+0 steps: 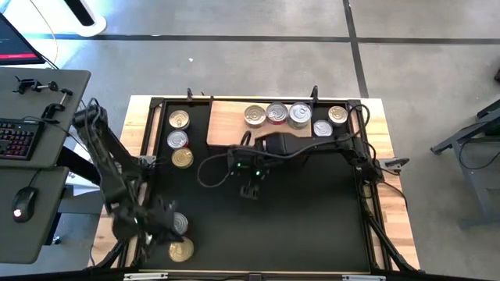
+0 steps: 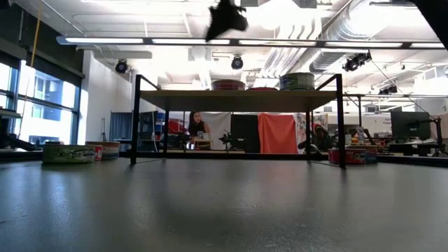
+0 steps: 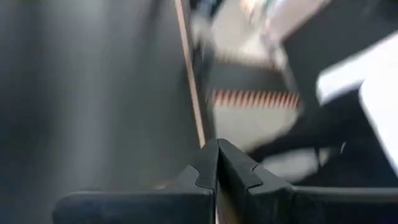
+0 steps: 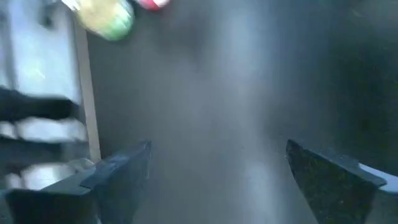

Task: Stack canned seafood by type on shelf
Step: Put the green tuna can on the shelf

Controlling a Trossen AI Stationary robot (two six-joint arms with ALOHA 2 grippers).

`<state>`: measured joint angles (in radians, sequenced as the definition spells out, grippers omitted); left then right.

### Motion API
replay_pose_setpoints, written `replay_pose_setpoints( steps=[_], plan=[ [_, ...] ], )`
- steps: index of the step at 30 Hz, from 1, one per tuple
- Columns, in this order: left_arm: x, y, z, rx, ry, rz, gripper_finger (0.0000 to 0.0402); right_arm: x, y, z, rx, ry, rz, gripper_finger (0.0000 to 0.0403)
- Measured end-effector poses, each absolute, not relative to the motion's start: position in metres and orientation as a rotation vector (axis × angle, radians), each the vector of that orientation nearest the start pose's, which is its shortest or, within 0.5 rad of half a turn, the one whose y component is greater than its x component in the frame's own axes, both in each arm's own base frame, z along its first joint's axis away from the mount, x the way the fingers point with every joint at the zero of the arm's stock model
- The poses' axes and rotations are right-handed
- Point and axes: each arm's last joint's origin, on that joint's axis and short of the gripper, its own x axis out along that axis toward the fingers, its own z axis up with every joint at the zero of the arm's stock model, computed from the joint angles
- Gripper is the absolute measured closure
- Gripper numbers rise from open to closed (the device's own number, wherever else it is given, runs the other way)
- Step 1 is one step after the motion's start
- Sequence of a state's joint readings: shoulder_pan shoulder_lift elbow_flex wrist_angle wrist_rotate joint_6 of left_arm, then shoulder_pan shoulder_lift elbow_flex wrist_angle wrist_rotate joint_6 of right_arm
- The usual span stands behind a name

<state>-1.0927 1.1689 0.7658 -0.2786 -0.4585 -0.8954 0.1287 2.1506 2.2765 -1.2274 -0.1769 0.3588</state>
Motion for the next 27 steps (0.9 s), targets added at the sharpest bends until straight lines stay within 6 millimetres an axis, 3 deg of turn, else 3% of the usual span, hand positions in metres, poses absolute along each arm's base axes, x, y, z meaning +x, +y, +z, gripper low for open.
replay_pose_setpoints(
  steps=[3,7,12,15,21,27],
  plan=[
    [0.117,-0.226,0.219,-0.328,0.835,-0.340,0.0402,0.448,0.083,0.336,0.442,1.021,0.081,0.0039],
    [0.115,-0.248,0.192,-0.265,0.883,-0.366,0.0402,0.458,0.107,0.345,0.532,0.867,0.121,0.0039],
    [0.115,-0.257,0.172,-0.241,0.942,-0.354,0.0402,0.445,0.131,0.338,0.567,0.928,-0.042,0.0068],
    [0.115,-0.258,0.168,-0.182,0.965,-0.379,0.0402,0.427,0.146,0.328,0.535,1.057,-0.178,0.0137],
    [0.117,-0.250,0.164,-0.083,0.994,-0.355,0.0402,0.390,0.173,0.306,0.361,1.276,-0.353,0.0372],
    [0.132,-0.238,0.161,-0.043,1.024,-0.309,0.0401,0.364,0.209,0.257,0.311,1.492,-0.343,0.0391]
  ],
)
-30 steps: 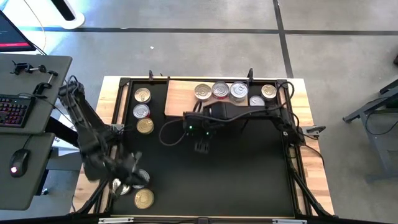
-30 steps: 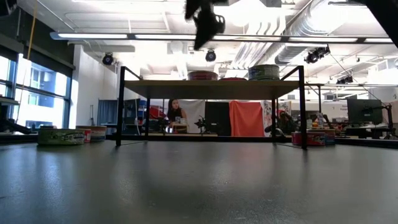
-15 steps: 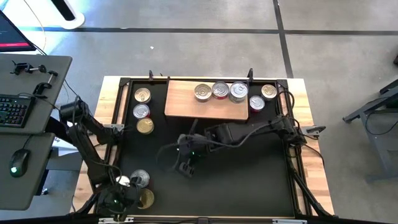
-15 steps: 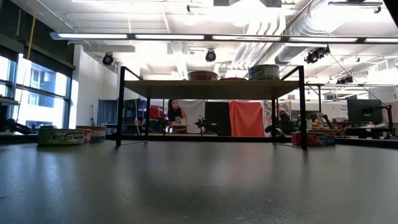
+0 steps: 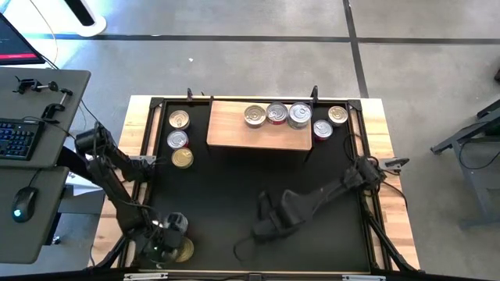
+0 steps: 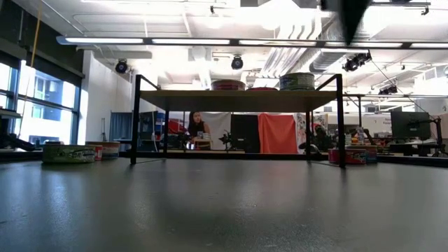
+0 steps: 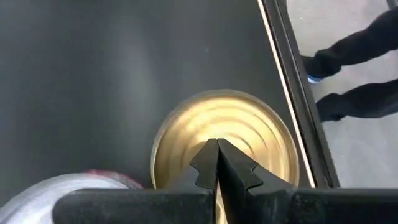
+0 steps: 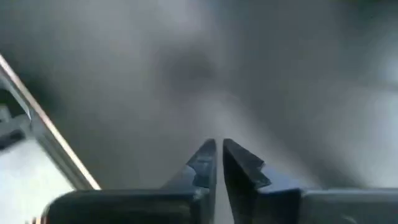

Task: Stack canned seafood by type on shelf
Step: Put the green tuna can on the shelf

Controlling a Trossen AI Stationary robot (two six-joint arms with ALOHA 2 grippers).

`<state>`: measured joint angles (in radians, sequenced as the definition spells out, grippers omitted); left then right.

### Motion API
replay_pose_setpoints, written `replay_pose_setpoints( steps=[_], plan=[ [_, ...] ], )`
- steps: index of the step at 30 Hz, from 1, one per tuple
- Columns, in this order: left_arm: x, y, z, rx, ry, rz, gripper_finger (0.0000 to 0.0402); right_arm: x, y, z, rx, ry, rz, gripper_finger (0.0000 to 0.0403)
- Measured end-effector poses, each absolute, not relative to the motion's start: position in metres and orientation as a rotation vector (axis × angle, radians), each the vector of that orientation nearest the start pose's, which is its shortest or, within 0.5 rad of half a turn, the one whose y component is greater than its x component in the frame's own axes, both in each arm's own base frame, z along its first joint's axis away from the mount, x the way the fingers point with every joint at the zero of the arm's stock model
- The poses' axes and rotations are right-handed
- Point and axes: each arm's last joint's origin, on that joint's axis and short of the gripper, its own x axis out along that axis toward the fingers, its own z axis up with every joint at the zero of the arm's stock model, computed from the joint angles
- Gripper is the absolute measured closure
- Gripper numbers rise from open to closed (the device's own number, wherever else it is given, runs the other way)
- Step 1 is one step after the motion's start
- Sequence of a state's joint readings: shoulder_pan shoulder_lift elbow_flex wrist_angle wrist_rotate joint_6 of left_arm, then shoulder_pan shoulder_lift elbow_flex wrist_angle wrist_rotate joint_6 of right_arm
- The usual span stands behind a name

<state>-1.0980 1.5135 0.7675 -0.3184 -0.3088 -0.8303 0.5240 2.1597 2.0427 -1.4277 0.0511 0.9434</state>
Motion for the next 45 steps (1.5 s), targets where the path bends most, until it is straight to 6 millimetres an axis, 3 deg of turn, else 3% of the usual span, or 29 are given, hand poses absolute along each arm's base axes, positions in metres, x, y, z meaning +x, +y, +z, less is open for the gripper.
replay_pose_setpoints(
  steps=[5,11,19,26,35,40,45],
  plan=[
    [0.146,-0.234,0.160,-0.050,1.061,-0.376,0.0402,0.346,0.240,0.226,0.350,1.542,-0.270,0.0399],
    [0.150,-0.233,0.155,-0.113,1.126,-0.365,0.0402,0.309,0.265,0.218,0.442,1.504,-0.319,0.0402],
    [0.156,-0.232,0.151,-0.125,1.134,-0.342,0.0402,0.257,0.298,0.198,0.834,1.248,-0.348,0.0403],
    [0.191,-0.209,0.152,-0.075,1.024,-0.269,0.0402,0.234,0.317,0.186,1.025,1.022,-0.420,0.0403],
    [0.266,-0.170,0.133,-0.077,0.833,-0.203,0.0402,0.245,0.309,0.188,1.008,0.867,-0.451,0.0403],
    [0.312,-0.168,0.121,-0.078,0.769,-0.200,0.0402,0.266,0.294,0.190,0.961,0.830,-0.441,0.0403],
    [0.351,-0.171,0.124,-0.021,0.736,-0.207,0.0402,0.299,0.272,0.195,0.881,0.769,-0.371,0.0403]
  ],
)
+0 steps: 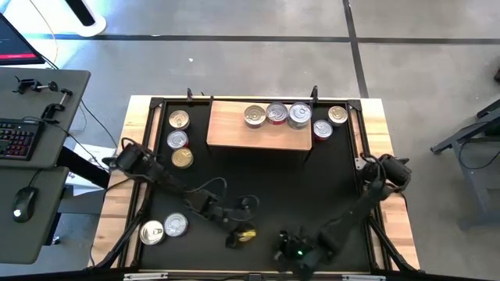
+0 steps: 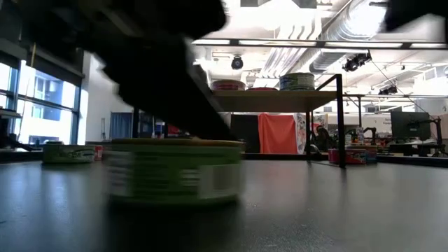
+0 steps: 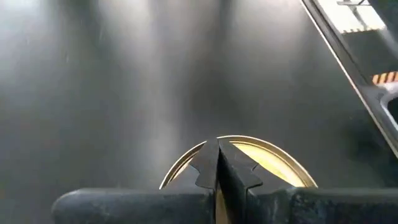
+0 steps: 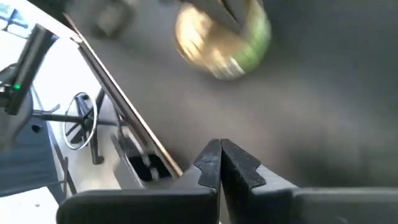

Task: Stack canned seafood by type on shelf
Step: Put the green tuna can on the shelf

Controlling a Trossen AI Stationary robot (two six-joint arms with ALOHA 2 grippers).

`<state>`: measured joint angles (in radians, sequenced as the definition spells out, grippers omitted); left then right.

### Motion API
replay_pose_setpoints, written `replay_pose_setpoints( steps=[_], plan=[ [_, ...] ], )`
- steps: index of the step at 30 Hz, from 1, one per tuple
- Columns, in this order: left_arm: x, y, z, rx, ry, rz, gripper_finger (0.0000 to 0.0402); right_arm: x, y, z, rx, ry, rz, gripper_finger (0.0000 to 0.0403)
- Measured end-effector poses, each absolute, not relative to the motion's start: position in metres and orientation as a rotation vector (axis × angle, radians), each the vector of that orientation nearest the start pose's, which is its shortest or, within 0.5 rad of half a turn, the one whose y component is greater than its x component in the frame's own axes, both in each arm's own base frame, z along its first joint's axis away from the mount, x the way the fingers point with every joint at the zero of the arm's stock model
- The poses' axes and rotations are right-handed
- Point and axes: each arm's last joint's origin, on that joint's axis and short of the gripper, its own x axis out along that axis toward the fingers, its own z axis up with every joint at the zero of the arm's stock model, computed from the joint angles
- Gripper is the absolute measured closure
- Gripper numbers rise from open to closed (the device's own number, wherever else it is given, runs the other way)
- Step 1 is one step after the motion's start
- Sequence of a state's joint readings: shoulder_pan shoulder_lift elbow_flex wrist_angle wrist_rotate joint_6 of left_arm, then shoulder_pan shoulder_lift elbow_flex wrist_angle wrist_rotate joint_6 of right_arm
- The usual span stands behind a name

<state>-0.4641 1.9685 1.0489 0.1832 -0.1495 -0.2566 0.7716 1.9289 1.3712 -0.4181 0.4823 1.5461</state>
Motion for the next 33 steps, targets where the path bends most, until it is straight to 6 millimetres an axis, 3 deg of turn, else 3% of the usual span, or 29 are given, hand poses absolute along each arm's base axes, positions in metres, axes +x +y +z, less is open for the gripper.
replay_pose_setpoints(
  steps=[4,7,9,14,18,21,25,33],
  plan=[
    [0.366,-0.165,0.141,0.012,0.744,-0.220,0.0402,0.327,0.252,0.200,0.799,0.725,-0.285,0.0403],
    [0.363,-0.159,0.164,0.023,0.794,-0.213,0.0402,0.345,0.238,0.205,0.753,0.714,-0.197,0.0403],
    [0.353,-0.154,0.174,0.042,0.851,-0.205,0.0402,0.353,0.230,0.207,0.729,0.722,-0.147,0.0403],
    [0.312,-0.153,0.179,0.062,0.933,-0.190,0.0402,0.357,0.217,0.203,0.667,0.807,-0.123,0.0403],
    [0.284,-0.160,0.169,0.000,0.869,-0.147,0.0401,0.350,0.212,0.195,0.603,0.898,-0.185,0.0403],
    [0.274,-0.166,0.159,-0.063,0.789,-0.134,0.0401,0.344,0.209,0.187,0.582,0.984,-0.231,0.0403],
    [0.273,-0.172,0.147,-0.101,0.750,-0.142,0.0402,0.335,0.204,0.168,0.604,1.069,-0.264,0.0403],
    [0.282,-0.179,0.132,-0.129,0.713,-0.170,0.0402,0.331,0.197,0.145,0.760,1.003,-0.310,0.0403]
  ],
)
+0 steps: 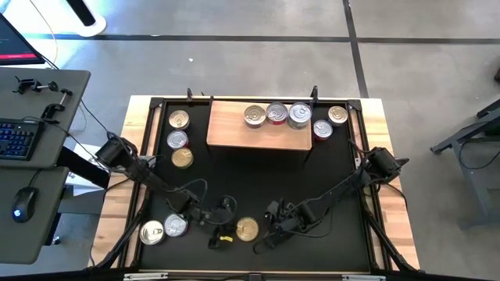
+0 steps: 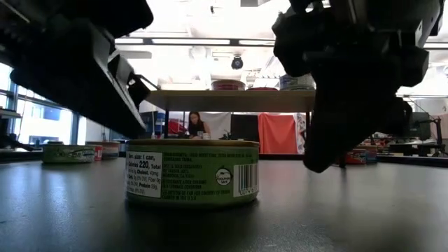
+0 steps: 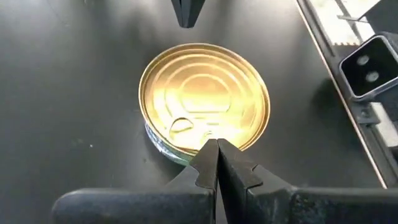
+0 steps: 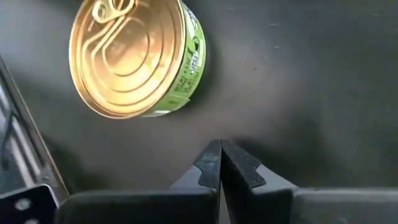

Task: Stack canned seafood by type on shelf
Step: Put the green tuna can on the shelf

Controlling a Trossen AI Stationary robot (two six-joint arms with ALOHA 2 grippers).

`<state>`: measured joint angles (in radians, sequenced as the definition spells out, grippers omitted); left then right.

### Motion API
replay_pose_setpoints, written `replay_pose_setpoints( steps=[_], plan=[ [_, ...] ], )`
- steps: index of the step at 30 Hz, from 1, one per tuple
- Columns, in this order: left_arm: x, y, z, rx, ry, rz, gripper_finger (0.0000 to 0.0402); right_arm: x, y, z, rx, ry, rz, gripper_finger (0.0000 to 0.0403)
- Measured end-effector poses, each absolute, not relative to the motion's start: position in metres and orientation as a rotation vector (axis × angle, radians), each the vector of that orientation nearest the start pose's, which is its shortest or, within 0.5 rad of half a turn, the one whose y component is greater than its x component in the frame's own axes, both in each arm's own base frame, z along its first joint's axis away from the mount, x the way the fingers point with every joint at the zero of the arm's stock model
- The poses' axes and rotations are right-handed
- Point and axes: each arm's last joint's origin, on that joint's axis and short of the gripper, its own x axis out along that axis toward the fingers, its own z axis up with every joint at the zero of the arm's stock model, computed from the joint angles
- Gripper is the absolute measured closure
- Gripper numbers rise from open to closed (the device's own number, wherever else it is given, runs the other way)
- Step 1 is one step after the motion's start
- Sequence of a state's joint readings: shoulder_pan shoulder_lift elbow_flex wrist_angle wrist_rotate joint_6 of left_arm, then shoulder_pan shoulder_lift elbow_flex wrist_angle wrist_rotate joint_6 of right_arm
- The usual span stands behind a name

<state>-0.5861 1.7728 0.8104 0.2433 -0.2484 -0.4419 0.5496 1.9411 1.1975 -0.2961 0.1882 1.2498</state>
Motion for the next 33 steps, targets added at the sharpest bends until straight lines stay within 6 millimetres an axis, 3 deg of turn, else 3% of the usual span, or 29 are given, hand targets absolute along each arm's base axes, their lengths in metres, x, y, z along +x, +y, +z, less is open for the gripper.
replay_pose_setpoints(
  steps=[16,28,33],
  plan=[
    [0.292,-0.184,0.115,-0.126,0.678,-0.214,0.0402,0.348,0.192,0.133,0.881,0.948,-0.301,0.0403],
    [0.285,-0.183,0.107,-0.049,0.765,-0.211,0.0402,0.365,0.206,0.180,0.907,0.854,-0.160,0.0403],
    [0.283,-0.181,0.103,-0.022,0.792,-0.203,0.0402,0.372,0.206,0.189,0.866,0.820,-0.162,0.0403]
  ],
)
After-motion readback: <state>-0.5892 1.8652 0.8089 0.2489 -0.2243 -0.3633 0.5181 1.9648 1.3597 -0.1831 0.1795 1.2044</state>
